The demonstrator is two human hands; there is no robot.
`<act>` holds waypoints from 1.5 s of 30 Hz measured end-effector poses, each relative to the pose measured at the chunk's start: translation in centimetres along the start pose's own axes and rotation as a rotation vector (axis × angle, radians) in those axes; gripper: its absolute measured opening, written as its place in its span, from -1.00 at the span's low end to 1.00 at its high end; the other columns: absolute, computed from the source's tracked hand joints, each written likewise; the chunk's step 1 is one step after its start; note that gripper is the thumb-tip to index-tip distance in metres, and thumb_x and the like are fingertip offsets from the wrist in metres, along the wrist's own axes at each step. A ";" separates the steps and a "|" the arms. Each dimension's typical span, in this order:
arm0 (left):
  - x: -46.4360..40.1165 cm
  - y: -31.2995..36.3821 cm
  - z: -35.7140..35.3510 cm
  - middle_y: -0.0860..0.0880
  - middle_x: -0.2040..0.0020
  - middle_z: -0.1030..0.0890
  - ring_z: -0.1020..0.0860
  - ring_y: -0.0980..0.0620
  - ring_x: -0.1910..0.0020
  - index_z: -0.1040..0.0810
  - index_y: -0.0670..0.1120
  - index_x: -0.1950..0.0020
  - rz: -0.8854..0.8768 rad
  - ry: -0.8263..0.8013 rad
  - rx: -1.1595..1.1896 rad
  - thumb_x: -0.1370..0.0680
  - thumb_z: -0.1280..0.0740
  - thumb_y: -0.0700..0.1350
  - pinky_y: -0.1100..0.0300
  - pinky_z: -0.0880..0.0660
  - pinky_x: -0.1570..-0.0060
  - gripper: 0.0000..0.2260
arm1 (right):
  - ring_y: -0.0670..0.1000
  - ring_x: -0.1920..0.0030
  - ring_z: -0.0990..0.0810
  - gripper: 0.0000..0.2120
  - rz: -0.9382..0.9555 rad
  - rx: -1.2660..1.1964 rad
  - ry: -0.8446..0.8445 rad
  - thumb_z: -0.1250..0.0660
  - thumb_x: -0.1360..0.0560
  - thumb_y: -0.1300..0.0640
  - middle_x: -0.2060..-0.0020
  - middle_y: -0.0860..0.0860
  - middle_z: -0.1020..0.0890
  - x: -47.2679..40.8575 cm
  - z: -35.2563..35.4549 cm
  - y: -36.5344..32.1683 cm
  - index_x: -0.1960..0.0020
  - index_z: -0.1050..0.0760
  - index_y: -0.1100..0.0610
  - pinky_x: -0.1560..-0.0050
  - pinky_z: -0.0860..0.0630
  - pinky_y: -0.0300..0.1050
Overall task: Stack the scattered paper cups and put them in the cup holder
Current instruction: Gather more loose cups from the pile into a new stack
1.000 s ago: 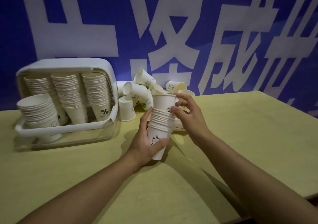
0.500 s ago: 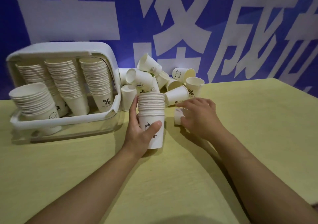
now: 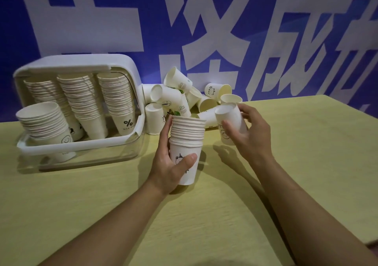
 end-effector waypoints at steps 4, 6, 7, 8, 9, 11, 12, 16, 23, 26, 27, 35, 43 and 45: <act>0.1 0.3 -0.4 0.27 -0.38 -0.50 -0.52 0.11 -0.35 -0.06 0.18 -0.60 -0.013 -0.049 -0.017 -0.35 -0.48 0.03 0.29 -0.49 -0.19 -0.09 | -0.30 -0.07 -0.52 -0.47 -0.084 -0.180 0.063 -0.57 -0.40 0.03 -0.06 -0.28 -0.51 0.3 0.5 0.6 -0.24 -0.36 -0.03 -0.07 -0.55 -0.31; 0.2 0.4 -0.6 0.29 -0.39 -0.49 -0.52 0.13 -0.35 -0.06 0.19 -0.59 -0.012 -0.070 -0.018 -0.35 -0.48 0.04 0.30 -0.48 -0.20 -0.09 | -0.28 -0.11 -0.52 -0.37 -0.100 -0.251 0.098 -0.57 -0.41 0.08 -0.10 -0.27 -0.47 0.3 0.7 0.7 -0.31 -0.27 -0.10 -0.10 -0.56 -0.30; 0.2 0.4 -0.6 0.29 -0.39 -0.48 -0.51 0.14 -0.36 -0.06 0.20 -0.59 -0.010 -0.078 -0.019 -0.35 -0.48 0.04 0.30 -0.48 -0.21 -0.09 | -0.24 -0.14 -0.52 -0.31 -0.092 -0.271 0.113 -0.56 -0.42 0.10 -0.12 -0.26 -0.45 0.4 0.8 0.6 -0.36 -0.22 -0.15 -0.10 -0.56 -0.31; 0.2 0.5 -0.7 0.31 -0.40 -0.47 -0.50 0.16 -0.37 -0.06 0.20 -0.59 -0.007 -0.088 -0.022 -0.35 -0.48 0.05 0.31 -0.47 -0.22 -0.09 | -0.18 -0.17 -0.52 -0.29 -0.076 -0.284 0.123 -0.55 -0.43 0.12 -0.14 -0.25 -0.43 0.4 0.9 0.4 -0.39 -0.22 -0.20 -0.10 -0.57 -0.29; 0.3 0.6 -0.8 0.32 -0.40 -0.46 -0.49 0.17 -0.38 -0.06 0.20 -0.59 -0.006 -0.103 -0.024 -0.35 -0.47 0.05 0.33 -0.46 -0.22 -0.09 | -0.11 -0.20 -0.53 -0.31 -0.061 -0.293 0.125 -0.53 -0.44 0.14 -0.16 -0.24 -0.42 0.4 0.9 0.2 -0.40 -0.25 -0.22 -0.09 -0.60 -0.23; 0.5 0.7 -1.1 0.27 -0.42 -0.47 -0.48 0.16 -0.39 -0.08 0.17 -0.60 0.006 -0.146 -0.016 -0.35 -0.46 0.05 0.32 -0.47 -0.21 -0.10 | 0.02 -0.22 -0.56 -0.43 -0.069 -0.356 0.103 -0.51 -0.45 0.18 -0.23 -0.16 -0.42 0.7 0.6 -0.2 -0.34 -0.38 -0.17 -0.03 -0.66 -0.11; 0.7 0.6 -1.3 0.20 -0.43 -0.48 -0.49 0.11 -0.39 -0.09 0.17 -0.60 0.014 -0.177 -0.008 -0.35 -0.46 0.05 0.27 -0.49 -0.22 -0.11 | 0.07 -0.21 -0.58 -0.48 -0.092 -0.433 0.088 -0.50 -0.45 0.23 -0.26 -0.09 -0.43 0.9 0.3 -0.4 -0.31 -0.42 -0.11 0.02 -0.67 -0.10; 1.3 0.3 -2.2 0.13 -0.43 -0.50 -0.50 0.03 -0.40 -0.13 0.15 -0.61 0.045 -0.298 -0.011 -0.36 -0.47 0.04 0.13 -0.50 -0.27 -0.13 | 0.11 -0.12 -0.63 -0.63 -0.096 -0.690 0.022 -0.49 -0.44 0.30 -0.12 -0.08 -0.53 1.9 -0.9 -2.0 -0.12 -0.45 0.01 0.18 -0.60 -0.16; 1.1 -0.2 -2.3 0.03 -0.45 -0.49 -0.50 -0.06 -0.40 -0.10 0.16 -0.63 0.087 -0.317 0.002 -0.39 -0.48 0.06 -0.18 -0.45 -0.36 -0.11 | 0.07 0.12 -0.57 -0.75 -0.227 -0.765 -0.095 -0.42 -0.45 0.04 0.10 0.01 -0.54 2.4 -2.9 -1.9 -0.12 -0.51 -0.02 0.08 -0.59 0.08; 1.0 -0.3 -2.2 0.01 -0.43 -0.52 -0.53 -0.06 -0.36 -0.09 0.15 -0.63 0.089 -0.305 0.013 -0.38 -0.47 0.07 -0.16 -0.48 -0.32 -0.11 | 0.28 -0.12 -0.57 -0.44 -0.270 -0.753 -0.233 -0.41 -0.46 0.07 -0.04 0.20 -0.51 2.4 -3.7 -1.6 -0.37 -0.39 -0.33 -0.16 -0.59 0.25; 1.0 -0.3 -2.2 0.01 -0.41 -0.53 -0.55 -0.06 -0.34 -0.09 0.15 -0.63 0.087 -0.301 0.015 -0.38 -0.47 0.07 -0.13 -0.51 -0.30 -0.10 | 0.29 -0.14 -0.56 -0.43 -0.276 -0.750 -0.258 -0.40 -0.46 0.06 -0.06 0.23 -0.50 2.4 -3.8 -1.6 -0.38 -0.39 -0.36 -0.18 -0.58 0.27; 0.3 0.9 0.8 0.05 -0.39 -0.54 -0.64 -0.12 -0.18 -0.17 0.49 -0.46 0.126 -0.050 0.057 -0.25 -0.52 0.42 -0.15 -0.62 -0.05 -0.14 | -0.01 -0.13 -0.62 -0.75 -0.152 -0.619 -0.297 -0.38 -0.51 0.02 -0.09 -0.03 -0.66 3.0 -4.6 -4.3 -0.17 -0.66 -0.12 -0.16 -0.59 0.08; 2.2 3.7 6.0 -0.07 -0.24 -0.56 -0.65 -0.10 -0.11 -0.25 0.33 -0.37 0.031 0.096 -0.068 -0.22 -0.55 0.09 0.03 -0.64 0.02 -0.20 | 0.01 0.05 -0.64 -0.77 -0.019 -0.537 -0.510 -0.39 -0.56 0.17 0.05 -0.09 -0.67 3.0 -8.2 -9.6 -0.19 -0.67 0.02 0.07 -0.66 -0.01; 3.6 4.5 8.3 -0.08 -0.20 -0.56 -0.64 -0.07 -0.10 -0.28 0.29 -0.29 0.026 0.196 -0.120 -0.20 -0.55 0.10 0.07 -0.63 0.03 -0.26 | -0.03 0.08 -0.64 -0.75 0.001 -0.553 -0.595 -0.36 -0.59 0.16 0.05 -0.08 -0.67 3.9 -9.9 -11.4 -0.24 -0.62 -0.01 0.09 -0.66 -0.05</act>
Point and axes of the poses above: each hand's wrist, its own x-axis away from the middle knuckle, its own z-axis out of the back of the hand, y = z × x, the point moved 7 cm from there along -x, towards the middle knuckle
